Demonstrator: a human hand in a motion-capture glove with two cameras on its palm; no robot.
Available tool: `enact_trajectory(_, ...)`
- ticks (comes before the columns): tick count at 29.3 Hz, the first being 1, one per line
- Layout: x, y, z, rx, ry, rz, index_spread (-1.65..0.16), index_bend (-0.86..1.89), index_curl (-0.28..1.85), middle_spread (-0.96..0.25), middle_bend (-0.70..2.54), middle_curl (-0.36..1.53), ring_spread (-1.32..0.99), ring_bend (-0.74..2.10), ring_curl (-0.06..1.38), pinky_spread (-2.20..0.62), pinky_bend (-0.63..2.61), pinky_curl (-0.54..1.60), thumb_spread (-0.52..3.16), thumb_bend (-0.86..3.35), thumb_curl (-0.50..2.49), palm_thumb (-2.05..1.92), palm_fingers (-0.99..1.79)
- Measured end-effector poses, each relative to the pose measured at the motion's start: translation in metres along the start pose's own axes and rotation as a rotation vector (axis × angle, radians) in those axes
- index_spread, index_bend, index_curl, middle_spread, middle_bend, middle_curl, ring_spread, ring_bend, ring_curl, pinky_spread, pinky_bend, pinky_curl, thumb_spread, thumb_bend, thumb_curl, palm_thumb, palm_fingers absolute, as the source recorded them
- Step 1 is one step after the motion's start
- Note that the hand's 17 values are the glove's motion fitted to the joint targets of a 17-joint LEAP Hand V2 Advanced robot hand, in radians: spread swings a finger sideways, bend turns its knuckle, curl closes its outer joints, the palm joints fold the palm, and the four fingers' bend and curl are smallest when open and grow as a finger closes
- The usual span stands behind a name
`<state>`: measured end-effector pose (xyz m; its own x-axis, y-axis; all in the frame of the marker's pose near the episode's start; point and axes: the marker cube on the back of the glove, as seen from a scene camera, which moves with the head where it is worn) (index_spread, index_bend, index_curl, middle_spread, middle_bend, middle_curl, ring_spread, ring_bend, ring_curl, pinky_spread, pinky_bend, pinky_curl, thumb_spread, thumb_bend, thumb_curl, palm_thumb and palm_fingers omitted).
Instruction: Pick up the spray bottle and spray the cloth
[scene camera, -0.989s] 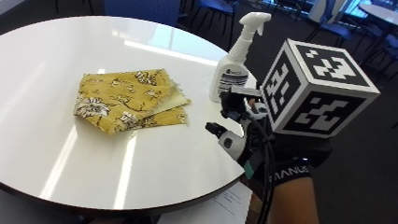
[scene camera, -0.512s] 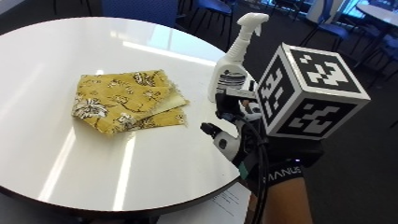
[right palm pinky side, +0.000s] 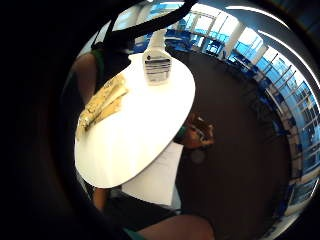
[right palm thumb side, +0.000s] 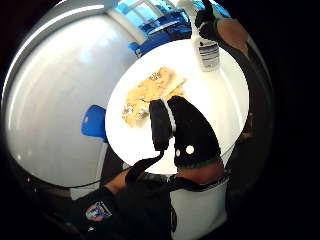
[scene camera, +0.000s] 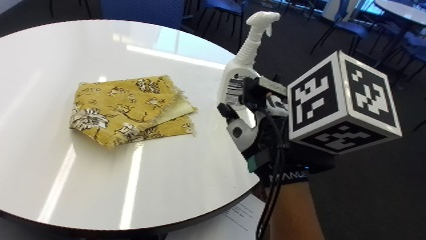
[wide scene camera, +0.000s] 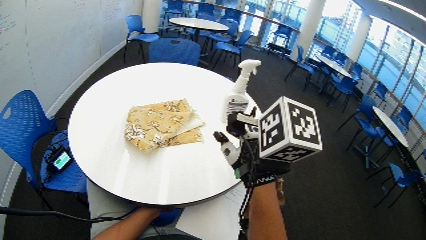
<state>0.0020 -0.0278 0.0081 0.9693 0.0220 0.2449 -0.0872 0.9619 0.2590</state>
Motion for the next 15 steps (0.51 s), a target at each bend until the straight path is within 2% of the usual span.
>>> enact_trajectory(15,-0.025,-0.065,0.022,0.067,-0.135,0.085,-0.39,0.14,0.28,-0.06,0.21,0.32,-0.02,0.38,0.31,0.18,0.19,0.27,1.29,0.06,0.26,0.50,0.71)
